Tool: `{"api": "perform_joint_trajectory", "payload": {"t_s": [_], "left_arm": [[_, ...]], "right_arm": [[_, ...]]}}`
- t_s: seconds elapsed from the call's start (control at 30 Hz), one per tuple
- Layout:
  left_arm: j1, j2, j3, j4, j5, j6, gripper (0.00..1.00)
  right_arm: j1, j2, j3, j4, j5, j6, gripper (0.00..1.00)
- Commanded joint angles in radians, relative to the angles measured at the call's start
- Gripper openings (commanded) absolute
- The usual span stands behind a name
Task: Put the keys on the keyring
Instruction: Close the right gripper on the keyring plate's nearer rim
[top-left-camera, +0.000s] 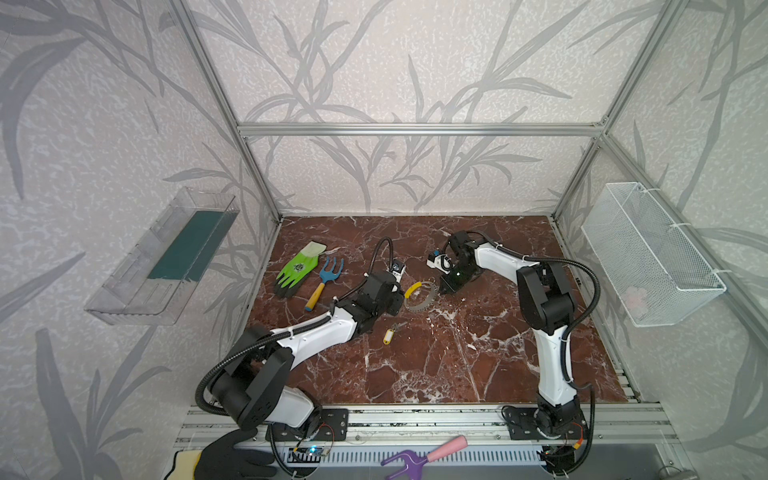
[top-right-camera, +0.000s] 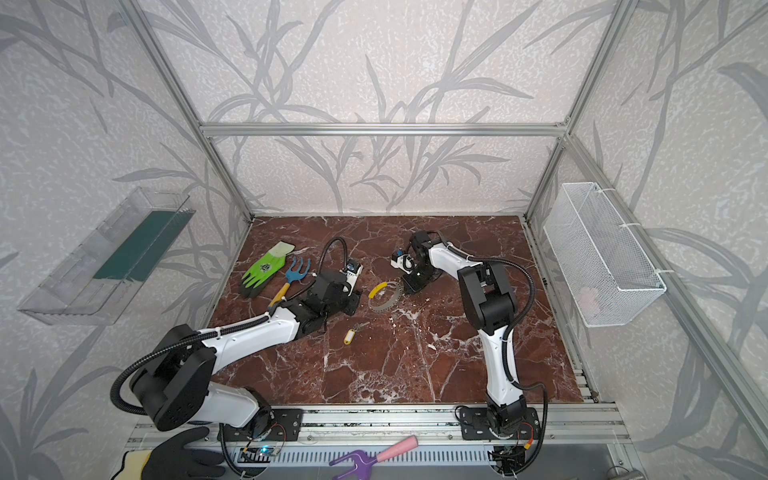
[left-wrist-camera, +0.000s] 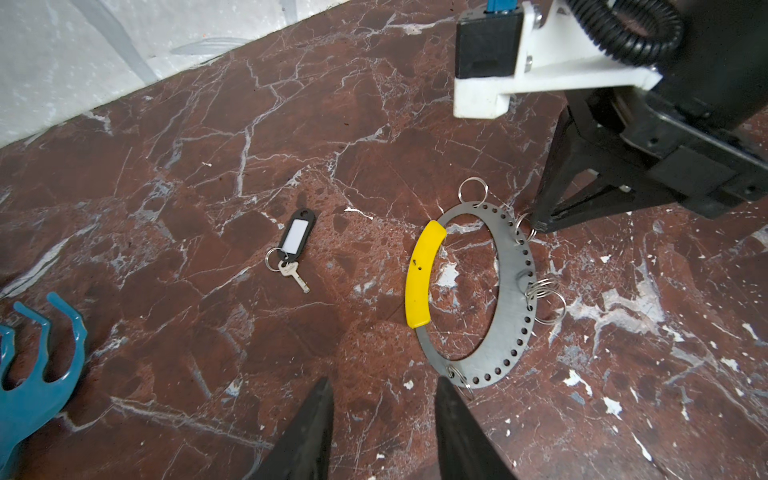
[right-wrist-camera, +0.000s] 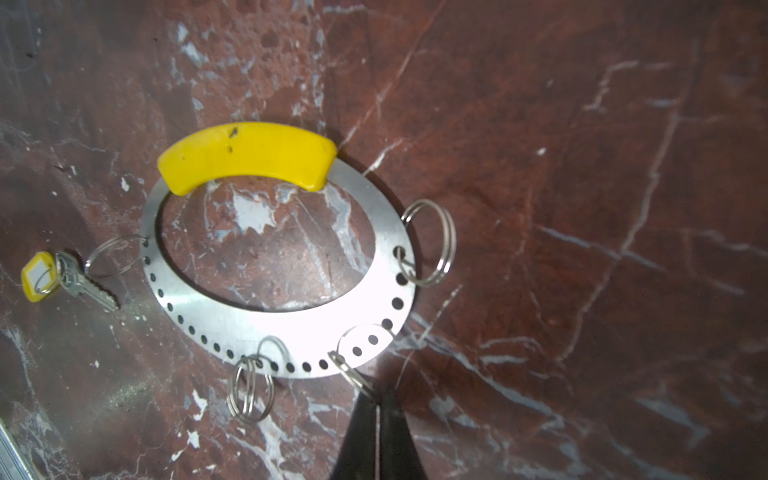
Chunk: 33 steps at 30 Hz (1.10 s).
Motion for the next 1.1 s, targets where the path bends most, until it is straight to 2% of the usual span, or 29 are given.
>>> {"api": "perform_joint_trajectory", "payload": {"t_s": [0.0, 0.13, 0.53, 0.8, 1.0, 1.07], "left_arm": [[-0.005, 0.002, 0.022, 0.007, -0.019, -0.028, 0.42], [-0.006, -0.011, 0.017, 0.007, -0.027, -0.030, 0.42], [-0.005, -0.051, 0.001, 0.014, -0.031, 0.006, 0.42], [-0.005, -0.076, -0.024, 0.033, -0.005, 0.041, 0.43], [-0.005, -0.152, -0.093, 0.115, -0.004, 0.111, 0.45], [-0.005, -0.192, -0.134, 0.172, 0.010, 0.141, 0.46]], "right_arm": [[0.007, 0.024, 0.032, -0.032, -0.020, -0.010, 0.04], [0.011, -0.001, 0.008, -0.002, -0.029, -0.017, 0.00], [0.016, -0.194, -0.189, 0.246, -0.048, -0.045, 0.00], [0.026, -0.234, -0.240, 0.290, -0.045, -0.096, 0.00], [0.033, -0.386, -0.401, 0.511, -0.082, -0.135, 0.00], [0.035, -0.451, -0.486, 0.645, -0.111, -0.150, 0.00]]}}
